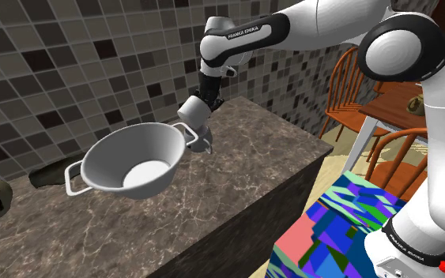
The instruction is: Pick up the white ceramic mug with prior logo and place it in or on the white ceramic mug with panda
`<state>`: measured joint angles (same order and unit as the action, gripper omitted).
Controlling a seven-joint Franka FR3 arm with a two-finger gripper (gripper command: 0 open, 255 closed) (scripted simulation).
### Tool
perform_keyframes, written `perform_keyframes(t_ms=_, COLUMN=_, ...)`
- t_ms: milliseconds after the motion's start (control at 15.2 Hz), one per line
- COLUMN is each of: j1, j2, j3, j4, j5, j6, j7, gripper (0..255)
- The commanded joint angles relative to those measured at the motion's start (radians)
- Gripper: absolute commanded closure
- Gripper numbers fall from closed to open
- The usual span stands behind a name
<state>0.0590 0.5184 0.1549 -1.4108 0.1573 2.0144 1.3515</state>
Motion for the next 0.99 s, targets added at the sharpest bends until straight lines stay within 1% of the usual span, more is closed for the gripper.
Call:
perform_keyframes(t_ms=0, j1=0.003, j2=0.008, j3=0.004, j4=-0.014, j5=0.003, j6=0.004, j7=-0.004, gripper=255)
perform_keyframes(t_ms=330, j1=0.003, j2=0.008, j3=0.003, j4=-0.014, j5=0.003, j6=0.003, j7=-0.004, gripper=255)
perform_keyframes(t_ms=396, j1=0.007, j2=0.012, j3=0.004, j4=-0.013, j5=0.002, j6=0.007, j7=0.000, gripper=0)
perform_keyframes(t_ms=726, j1=0.003, j2=0.008, j3=0.003, j4=-0.014, j5=0.003, j6=0.004, j7=-0.004, gripper=0)
perform_keyframes(t_ms=924, j1=-0.009, j2=-0.021, j3=0.001, j4=0.040, j5=0.003, j6=-0.080, j7=-0.003, gripper=0)
